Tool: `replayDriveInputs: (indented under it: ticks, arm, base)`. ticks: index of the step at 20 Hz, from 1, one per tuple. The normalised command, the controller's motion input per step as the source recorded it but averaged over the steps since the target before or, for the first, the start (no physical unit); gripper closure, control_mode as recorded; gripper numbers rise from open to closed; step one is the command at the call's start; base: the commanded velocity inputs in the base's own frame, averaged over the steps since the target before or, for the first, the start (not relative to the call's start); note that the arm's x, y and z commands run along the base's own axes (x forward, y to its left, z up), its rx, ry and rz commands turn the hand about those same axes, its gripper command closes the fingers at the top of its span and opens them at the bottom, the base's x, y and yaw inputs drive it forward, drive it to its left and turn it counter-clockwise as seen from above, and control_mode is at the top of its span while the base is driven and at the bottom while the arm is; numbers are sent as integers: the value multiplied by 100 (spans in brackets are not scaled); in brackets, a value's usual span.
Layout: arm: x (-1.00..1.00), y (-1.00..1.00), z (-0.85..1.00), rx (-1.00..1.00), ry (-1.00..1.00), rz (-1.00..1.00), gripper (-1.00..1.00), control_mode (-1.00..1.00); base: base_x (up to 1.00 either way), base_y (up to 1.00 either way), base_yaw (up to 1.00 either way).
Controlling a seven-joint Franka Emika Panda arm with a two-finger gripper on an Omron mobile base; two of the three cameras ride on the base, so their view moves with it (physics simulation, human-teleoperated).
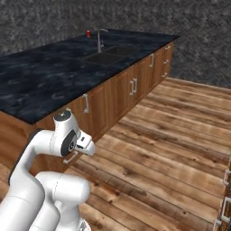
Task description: Four empty soda cans are scattered around the kitchen. Gather all the cans and cluster them next to the stove for recycling.
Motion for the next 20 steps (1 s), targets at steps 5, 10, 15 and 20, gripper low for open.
replayDriveInputs:
  ticks: [5, 10, 15, 20]
  arm:
    - [0, 0, 0, 0, 0, 0, -100, 100]
    - [0, 0, 0, 0, 0, 0, -100, 100]
    - [0, 0, 0, 0, 0, 0, -100, 100]
    - [0, 0, 0, 0, 0, 0, -100, 100]
  base:
    - [-9, 73, 0]
    - [5, 73, -2]
    - [3, 74, -1]
    - [0, 74, -1]
